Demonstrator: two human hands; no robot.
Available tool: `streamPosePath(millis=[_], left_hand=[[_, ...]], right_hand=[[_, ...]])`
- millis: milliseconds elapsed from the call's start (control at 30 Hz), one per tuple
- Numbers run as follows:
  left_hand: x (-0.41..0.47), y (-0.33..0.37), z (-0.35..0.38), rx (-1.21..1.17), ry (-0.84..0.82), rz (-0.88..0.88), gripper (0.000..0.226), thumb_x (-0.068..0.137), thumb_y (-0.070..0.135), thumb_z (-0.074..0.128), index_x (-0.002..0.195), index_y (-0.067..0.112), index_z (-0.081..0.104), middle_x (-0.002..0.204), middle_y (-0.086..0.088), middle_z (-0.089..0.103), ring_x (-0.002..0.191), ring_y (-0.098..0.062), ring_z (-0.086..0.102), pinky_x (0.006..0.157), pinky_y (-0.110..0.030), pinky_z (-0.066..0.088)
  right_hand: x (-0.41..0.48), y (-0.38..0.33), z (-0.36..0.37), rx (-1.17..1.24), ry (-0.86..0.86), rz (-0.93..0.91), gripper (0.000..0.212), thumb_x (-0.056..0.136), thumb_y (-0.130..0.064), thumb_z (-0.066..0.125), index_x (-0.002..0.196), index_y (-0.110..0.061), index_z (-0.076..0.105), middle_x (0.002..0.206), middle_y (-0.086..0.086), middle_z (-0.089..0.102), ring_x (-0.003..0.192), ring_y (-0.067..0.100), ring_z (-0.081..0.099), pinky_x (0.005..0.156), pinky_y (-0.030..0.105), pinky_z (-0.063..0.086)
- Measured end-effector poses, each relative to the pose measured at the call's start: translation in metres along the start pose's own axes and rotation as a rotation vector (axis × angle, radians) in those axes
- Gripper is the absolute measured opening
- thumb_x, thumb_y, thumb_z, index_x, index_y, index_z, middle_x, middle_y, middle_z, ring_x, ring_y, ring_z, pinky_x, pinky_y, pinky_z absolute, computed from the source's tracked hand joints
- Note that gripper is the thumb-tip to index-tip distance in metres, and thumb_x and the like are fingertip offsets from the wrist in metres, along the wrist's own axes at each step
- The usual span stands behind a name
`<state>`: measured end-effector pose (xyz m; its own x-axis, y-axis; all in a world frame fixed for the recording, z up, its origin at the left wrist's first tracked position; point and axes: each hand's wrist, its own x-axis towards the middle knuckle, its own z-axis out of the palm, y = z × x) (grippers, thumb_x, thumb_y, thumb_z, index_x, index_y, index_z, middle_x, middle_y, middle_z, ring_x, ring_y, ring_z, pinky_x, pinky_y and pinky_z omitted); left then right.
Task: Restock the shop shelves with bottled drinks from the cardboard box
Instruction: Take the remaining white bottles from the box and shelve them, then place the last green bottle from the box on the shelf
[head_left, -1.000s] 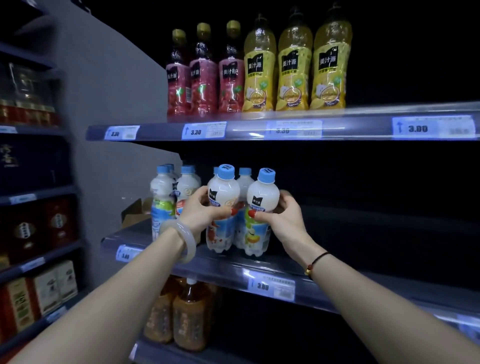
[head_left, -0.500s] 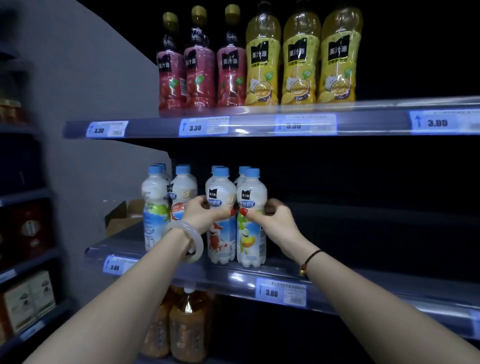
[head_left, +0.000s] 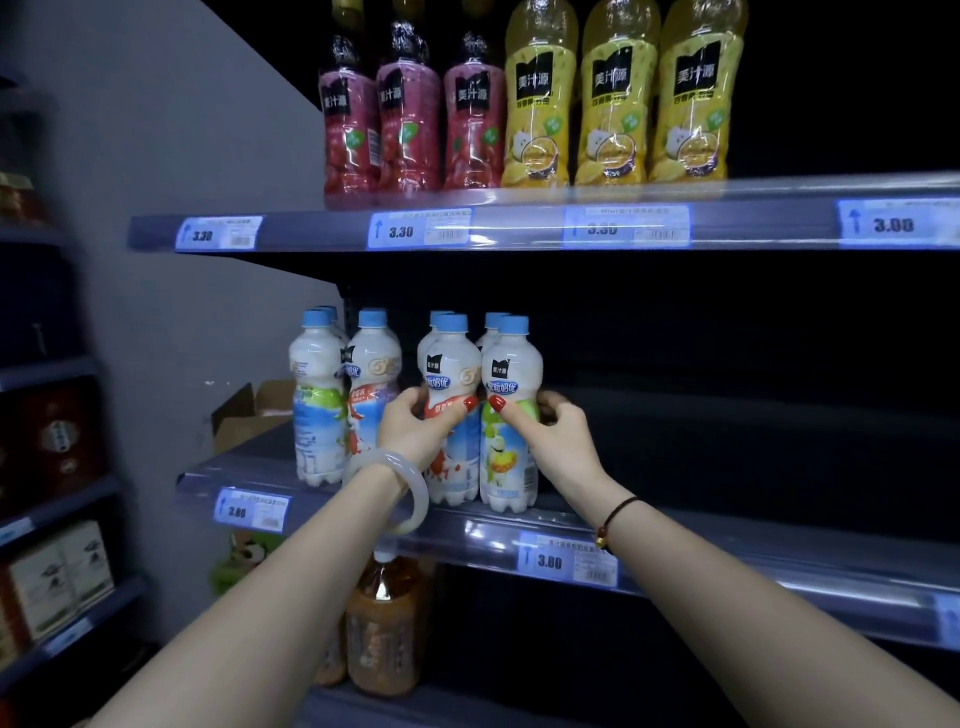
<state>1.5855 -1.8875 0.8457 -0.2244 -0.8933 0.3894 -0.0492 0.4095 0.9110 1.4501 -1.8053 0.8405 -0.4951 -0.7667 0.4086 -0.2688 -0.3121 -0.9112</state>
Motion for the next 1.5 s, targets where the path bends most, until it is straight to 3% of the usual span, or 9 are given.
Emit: streamPosePath(millis=[233, 467, 600, 733, 900, 1000, 1200, 1367, 1500], left_hand=[[-0.01, 0.003, 0.003, 0.158, 0.012, -0.049, 0.039, 0.082, 0.028, 0.069, 0.113, 0.009, 0.056, 0.104, -0.005, 0.061, 0.094, -0.019, 0.058, 0.082, -0.033, 0.048], [-0.051, -0.004, -0.014, 0.347, 0.012, -0.153, 0.015, 0.08, 0.015, 0.07, 0.087, 0.014, 0.057, 0.081, 0.004, 0.057, 0.09, -0.018, 0.057, 0.079, -0.028, 0.042], [-0.086, -0.01, -0.037, 0.394, -0.023, -0.28, 0.007, 0.078, 0.018, 0.071, 0.077, 0.014, 0.065, 0.073, -0.001, 0.062, 0.08, -0.02, 0.06, 0.072, -0.031, 0.049], [-0.141, -0.014, -0.056, 0.457, -0.04, -0.398, 0.012, 0.079, 0.014, 0.07, 0.073, 0.013, 0.06, 0.067, -0.004, 0.061, 0.07, -0.02, 0.058, 0.052, -0.023, 0.042], [-0.232, -0.029, -0.088, 0.553, -0.015, -0.533, 0.01, 0.078, 0.016, 0.07, 0.082, 0.01, 0.062, 0.072, -0.005, 0.061, 0.066, -0.017, 0.056, 0.058, -0.023, 0.044], [-0.291, -0.041, -0.115, 0.616, 0.066, -0.601, 0.008, 0.078, 0.017, 0.068, 0.081, 0.012, 0.063, 0.077, -0.004, 0.06, 0.073, -0.018, 0.055, 0.06, -0.026, 0.042], [-0.376, -0.079, -0.16, 0.539, 0.261, -0.774, 0.013, 0.081, 0.015, 0.069, 0.087, 0.011, 0.058, 0.091, -0.009, 0.061, 0.085, -0.021, 0.057, 0.063, -0.028, 0.044], [-0.438, -0.144, -0.186, 0.485, 0.324, -0.911, 0.026, 0.08, 0.016, 0.07, 0.102, 0.009, 0.058, 0.099, -0.011, 0.066, 0.09, -0.024, 0.062, 0.076, -0.032, 0.05], [-0.494, -0.213, -0.204, 0.508, 0.307, -0.992, 0.021, 0.079, 0.015, 0.069, 0.096, 0.015, 0.057, 0.092, -0.005, 0.066, 0.081, -0.017, 0.057, 0.059, -0.016, 0.042]], right_hand=[[-0.009, -0.004, 0.0, -0.045, -0.029, -0.006, 0.04, 0.084, -0.028, 0.07, 0.117, -0.011, 0.055, 0.096, -0.004, 0.064, 0.086, 0.007, 0.063, 0.07, 0.019, 0.052], [-0.029, 0.005, -0.019, -0.296, -0.178, 0.19, 0.031, 0.082, -0.027, 0.072, 0.099, -0.013, 0.051, 0.096, 0.0, 0.061, 0.088, 0.014, 0.061, 0.076, 0.028, 0.051], [-0.045, 0.009, -0.033, -0.418, -0.169, 0.136, 0.027, 0.083, -0.024, 0.071, 0.098, -0.011, 0.052, 0.082, -0.006, 0.056, 0.081, 0.013, 0.057, 0.075, 0.03, 0.049], [-0.065, 0.008, -0.036, -0.511, -0.199, 0.085, 0.023, 0.081, -0.018, 0.068, 0.099, -0.007, 0.06, 0.096, 0.006, 0.064, 0.091, 0.023, 0.062, 0.08, 0.035, 0.051], [-0.112, 0.02, -0.019, -0.776, -0.222, -0.173, 0.033, 0.08, -0.016, 0.059, 0.112, -0.01, 0.059, 0.116, 0.012, 0.059, 0.113, 0.033, 0.052, 0.095, 0.039, 0.042], [-0.156, 0.031, 0.0, -0.687, -0.373, -0.246, 0.031, 0.08, -0.012, 0.06, 0.111, -0.009, 0.059, 0.115, 0.012, 0.059, 0.112, 0.031, 0.052, 0.097, 0.038, 0.041], [-0.265, 0.073, 0.064, -0.437, -0.922, 0.09, 0.031, 0.079, -0.005, 0.069, 0.107, -0.008, 0.058, 0.102, 0.008, 0.062, 0.089, 0.018, 0.057, 0.076, 0.025, 0.045], [-0.343, 0.139, 0.122, -0.436, -1.077, 0.279, 0.035, 0.077, -0.013, 0.073, 0.109, -0.008, 0.06, 0.102, 0.005, 0.058, 0.099, 0.019, 0.056, 0.083, 0.028, 0.046], [-0.402, 0.203, 0.157, -0.412, -1.153, 0.43, 0.028, 0.079, -0.003, 0.07, 0.103, -0.007, 0.056, 0.095, 0.006, 0.054, 0.089, 0.018, 0.054, 0.068, 0.021, 0.044]])
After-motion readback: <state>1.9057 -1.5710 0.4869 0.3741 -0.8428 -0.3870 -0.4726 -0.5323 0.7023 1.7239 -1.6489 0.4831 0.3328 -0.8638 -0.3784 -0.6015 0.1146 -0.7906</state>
